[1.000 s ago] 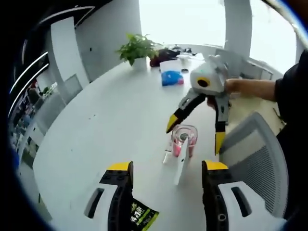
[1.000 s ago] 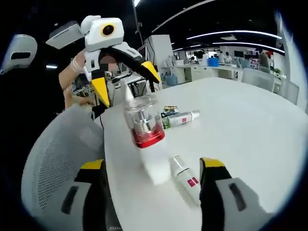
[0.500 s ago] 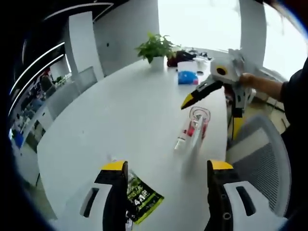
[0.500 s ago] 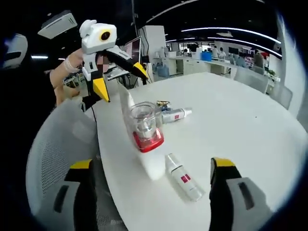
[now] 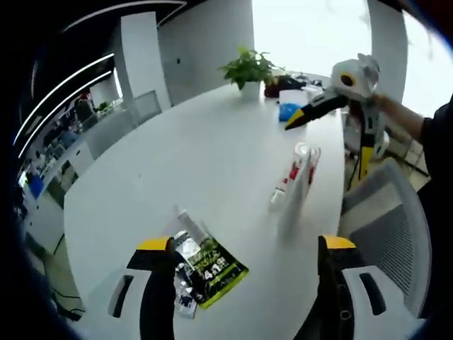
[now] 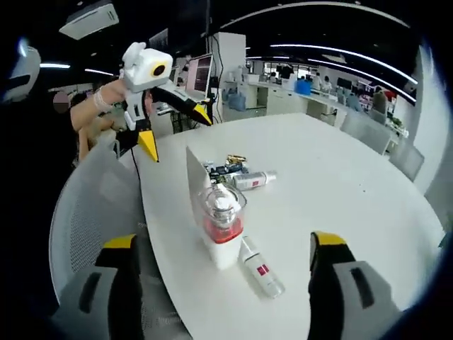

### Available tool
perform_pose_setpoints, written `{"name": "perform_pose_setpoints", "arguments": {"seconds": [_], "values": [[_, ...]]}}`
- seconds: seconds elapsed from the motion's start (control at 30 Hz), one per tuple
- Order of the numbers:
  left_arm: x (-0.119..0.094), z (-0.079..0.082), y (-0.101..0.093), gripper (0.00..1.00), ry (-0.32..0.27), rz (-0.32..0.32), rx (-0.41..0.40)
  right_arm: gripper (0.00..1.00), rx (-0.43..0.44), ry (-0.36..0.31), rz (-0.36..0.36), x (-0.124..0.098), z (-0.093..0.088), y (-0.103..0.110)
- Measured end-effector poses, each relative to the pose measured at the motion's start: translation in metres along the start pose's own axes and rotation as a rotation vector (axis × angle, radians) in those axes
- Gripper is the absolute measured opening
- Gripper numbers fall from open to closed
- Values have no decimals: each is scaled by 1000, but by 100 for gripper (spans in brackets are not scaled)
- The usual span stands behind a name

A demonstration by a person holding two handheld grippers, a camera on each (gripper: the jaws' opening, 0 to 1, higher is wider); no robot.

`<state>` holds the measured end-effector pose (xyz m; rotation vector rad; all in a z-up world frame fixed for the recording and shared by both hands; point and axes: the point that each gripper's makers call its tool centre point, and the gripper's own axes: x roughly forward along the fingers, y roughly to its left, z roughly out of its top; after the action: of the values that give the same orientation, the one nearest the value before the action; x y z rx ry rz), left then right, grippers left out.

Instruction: Arrange the skincare products in the storage area until every visible bottle or jar stands upright without overlapping.

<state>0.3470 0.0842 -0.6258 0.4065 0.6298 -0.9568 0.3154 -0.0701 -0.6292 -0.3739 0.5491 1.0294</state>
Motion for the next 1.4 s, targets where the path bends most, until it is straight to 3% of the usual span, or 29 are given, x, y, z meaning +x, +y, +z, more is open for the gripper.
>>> {"name": "perform_pose_setpoints", "arguments": {"seconds": [0.5,0.77,0.97,1.13,1.4], "values": [[-18,-26,0,97,-27,52,-30,100,-103,6,-22,-7,22,-2],[-25,-37,-2,97,-50,67,-59,100,-140,34,-18,-10,25,-5],[-30,-43,-3,97,-61,82,-75,100,-134,57,-8,-12,22,-9],[-31,-53,-3,97,-47,98,-74,100,-148,106,-8,-8,9,-20],[-22,-63,-6,97,-24,62,-80,100,-113,151,-25,-3,-11,-39]]}}
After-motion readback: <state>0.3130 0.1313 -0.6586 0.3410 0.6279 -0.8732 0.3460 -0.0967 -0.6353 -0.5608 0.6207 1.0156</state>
